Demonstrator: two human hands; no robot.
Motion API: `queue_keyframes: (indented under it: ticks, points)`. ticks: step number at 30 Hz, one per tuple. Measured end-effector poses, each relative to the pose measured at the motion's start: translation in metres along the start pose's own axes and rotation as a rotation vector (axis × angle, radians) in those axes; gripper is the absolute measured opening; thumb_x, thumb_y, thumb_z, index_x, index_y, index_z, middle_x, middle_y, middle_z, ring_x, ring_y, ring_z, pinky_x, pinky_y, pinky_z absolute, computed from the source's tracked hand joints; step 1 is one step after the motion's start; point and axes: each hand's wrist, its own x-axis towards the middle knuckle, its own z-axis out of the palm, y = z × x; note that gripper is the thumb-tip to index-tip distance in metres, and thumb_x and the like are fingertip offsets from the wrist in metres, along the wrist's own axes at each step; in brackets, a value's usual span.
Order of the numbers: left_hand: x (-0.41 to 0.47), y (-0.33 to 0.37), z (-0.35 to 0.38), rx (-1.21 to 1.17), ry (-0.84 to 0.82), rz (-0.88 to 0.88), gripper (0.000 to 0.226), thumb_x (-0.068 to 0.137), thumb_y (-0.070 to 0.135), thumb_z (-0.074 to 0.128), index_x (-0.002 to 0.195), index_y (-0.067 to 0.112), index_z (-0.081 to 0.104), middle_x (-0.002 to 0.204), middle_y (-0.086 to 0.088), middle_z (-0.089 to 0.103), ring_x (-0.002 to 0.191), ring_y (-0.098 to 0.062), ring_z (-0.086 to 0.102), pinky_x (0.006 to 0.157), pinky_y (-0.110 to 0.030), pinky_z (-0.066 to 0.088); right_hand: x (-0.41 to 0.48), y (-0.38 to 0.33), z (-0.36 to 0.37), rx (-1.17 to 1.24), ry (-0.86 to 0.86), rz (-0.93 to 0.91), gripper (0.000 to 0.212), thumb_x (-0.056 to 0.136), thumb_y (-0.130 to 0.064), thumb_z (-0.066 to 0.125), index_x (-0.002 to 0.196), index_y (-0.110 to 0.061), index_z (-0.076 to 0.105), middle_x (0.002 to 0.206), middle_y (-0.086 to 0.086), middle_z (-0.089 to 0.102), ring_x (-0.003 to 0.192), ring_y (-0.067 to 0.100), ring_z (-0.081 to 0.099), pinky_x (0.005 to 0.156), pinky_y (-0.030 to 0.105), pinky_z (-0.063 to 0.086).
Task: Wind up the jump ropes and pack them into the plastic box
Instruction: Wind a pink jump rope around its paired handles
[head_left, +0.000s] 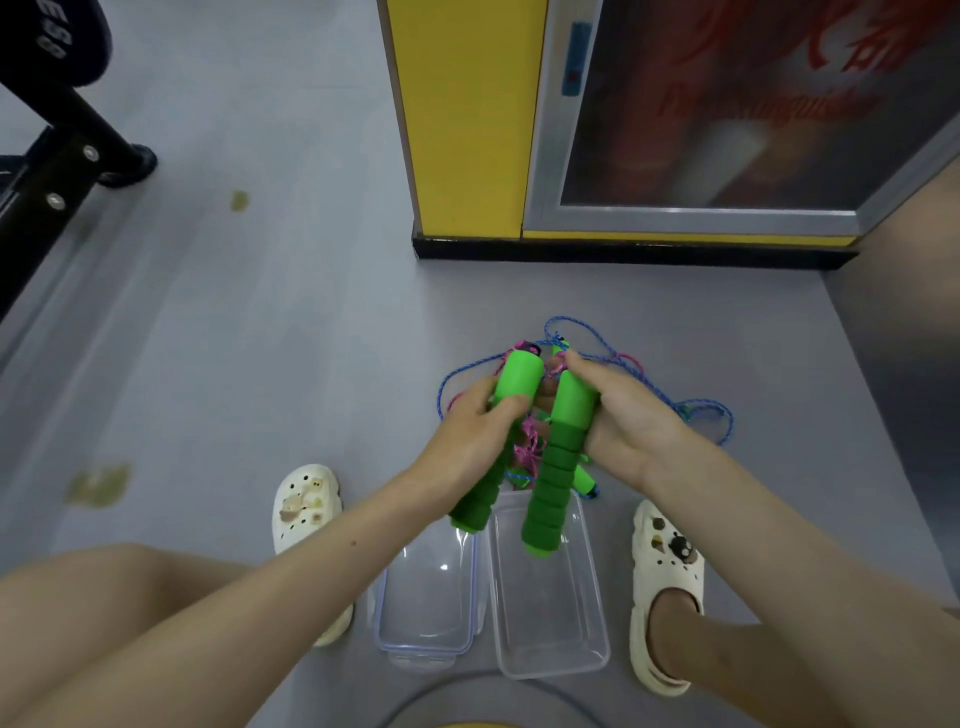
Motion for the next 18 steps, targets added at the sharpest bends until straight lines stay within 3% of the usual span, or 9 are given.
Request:
queue_keyframes:
  ticks: [4, 7, 10, 14, 18]
  points:
    - [-0.0029, -0.0051, 0.0072, -0.096, -0.034, 0.048, 0.031, 0.097, 0.019, 0.050, 0.128, 0.017, 0.050, 0.088, 0.001, 0.063, 0.062, 0.000, 0.061, 0.053, -0.013, 0.047, 0.0006, 0.0005, -0.0007, 0.137, -0.075, 0.090, 0.046, 0.097, -0.033, 0.045, 0.132, -0.005, 0.051, 0.120, 0.022, 0.062, 0.093, 0.036, 0.065, 0.074, 0.046, 0.053]
    - [-0.0018, -0.0085, 0.0054, -0.059, -0.054, 0.093, 0.037, 0.098, 0.020, 0.050, 0.135, 0.019, 0.046, 0.089, 0.007, 0.062, 0.064, 0.007, 0.060, 0.057, -0.009, 0.045, -0.0002, 0.0006, 0.0009, 0.185, -0.099, 0.084, 0.045, 0.098, -0.031, 0.045, 0.135, -0.004, 0.048, 0.129, 0.023, 0.056, 0.097, 0.036, 0.062, 0.084, 0.049, 0.051]
    - [0.0002, -0.0107, 0.0027, -0.010, -0.078, 0.126, 0.040, 0.097, 0.021, 0.051, 0.137, 0.024, 0.044, 0.094, 0.006, 0.064, 0.076, -0.001, 0.062, 0.065, -0.013, 0.049, -0.0029, 0.0045, 0.0021, 0.128, -0.147, 0.011, 0.042, 0.090, -0.014, 0.053, 0.129, 0.001, 0.049, 0.127, 0.025, 0.055, 0.098, 0.035, 0.062, 0.084, 0.048, 0.053]
    - [0.0010, -0.0072, -0.0008, -0.001, -0.187, 0.157, 0.044, 0.096, 0.018, 0.053, 0.138, 0.030, 0.043, 0.091, 0.014, 0.067, 0.080, 0.003, 0.063, 0.067, -0.013, 0.049, -0.0051, 0.0084, 0.0005, 0.074, -0.058, -0.073, 0.046, 0.081, 0.002, 0.063, 0.125, 0.005, 0.051, 0.110, 0.027, 0.064, 0.080, 0.034, 0.069, 0.066, 0.042, 0.059]
    - [0.0033, -0.0107, -0.0020, -0.039, -0.298, 0.093, 0.071, 0.089, 0.017, 0.065, 0.145, 0.038, 0.027, 0.106, 0.010, 0.069, 0.099, -0.003, 0.065, 0.082, -0.021, 0.052, -0.0036, 0.0070, -0.0003, 0.099, 0.013, -0.123, 0.043, 0.081, 0.005, 0.065, 0.121, 0.006, 0.052, 0.102, 0.024, 0.065, 0.080, 0.032, 0.069, 0.060, 0.041, 0.058]
